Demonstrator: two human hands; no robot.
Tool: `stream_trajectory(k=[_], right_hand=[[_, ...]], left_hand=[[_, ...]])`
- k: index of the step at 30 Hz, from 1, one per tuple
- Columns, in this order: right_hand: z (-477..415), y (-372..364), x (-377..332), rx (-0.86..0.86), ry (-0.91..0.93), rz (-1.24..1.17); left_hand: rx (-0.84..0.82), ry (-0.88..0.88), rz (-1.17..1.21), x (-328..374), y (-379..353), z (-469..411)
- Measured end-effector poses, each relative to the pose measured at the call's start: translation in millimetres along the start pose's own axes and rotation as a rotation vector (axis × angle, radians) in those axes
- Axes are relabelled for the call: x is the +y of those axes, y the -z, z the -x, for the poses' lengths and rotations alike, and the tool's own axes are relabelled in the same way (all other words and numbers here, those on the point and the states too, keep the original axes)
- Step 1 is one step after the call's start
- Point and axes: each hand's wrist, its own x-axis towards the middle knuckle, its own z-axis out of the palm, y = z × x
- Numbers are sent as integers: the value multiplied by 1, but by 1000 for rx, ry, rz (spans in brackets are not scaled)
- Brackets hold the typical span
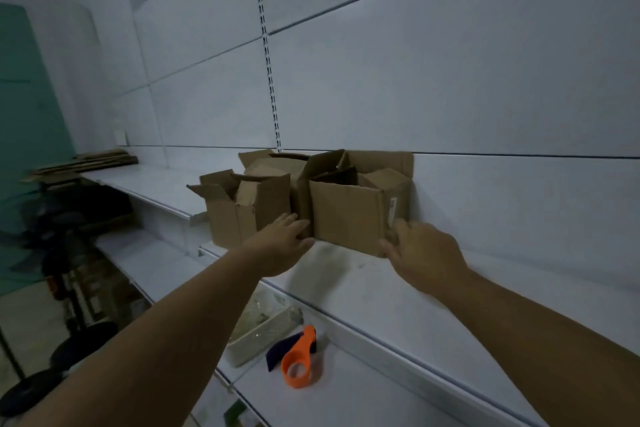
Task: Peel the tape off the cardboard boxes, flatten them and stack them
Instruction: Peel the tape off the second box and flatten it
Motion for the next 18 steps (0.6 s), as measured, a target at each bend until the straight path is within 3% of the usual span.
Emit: stream_trajectory(k=[4,7,11,14,18], right_hand=[[-33,-19,8,69,-131,-66],[-52,-20,12,84,-115,-221],[-80,-25,4,33,-214,-378],[-87,-32,2,71,-225,-346],[-83,-23,-8,191,-68,-192]], left_hand=[[89,-96,115,-7,-9,-28],[195,-187,174,-9,-28,-48],[330,-217,433,-18,-56,-71],[329,-292,560,-21,-76,-78],[363,-341,770,-32,-81,-83]])
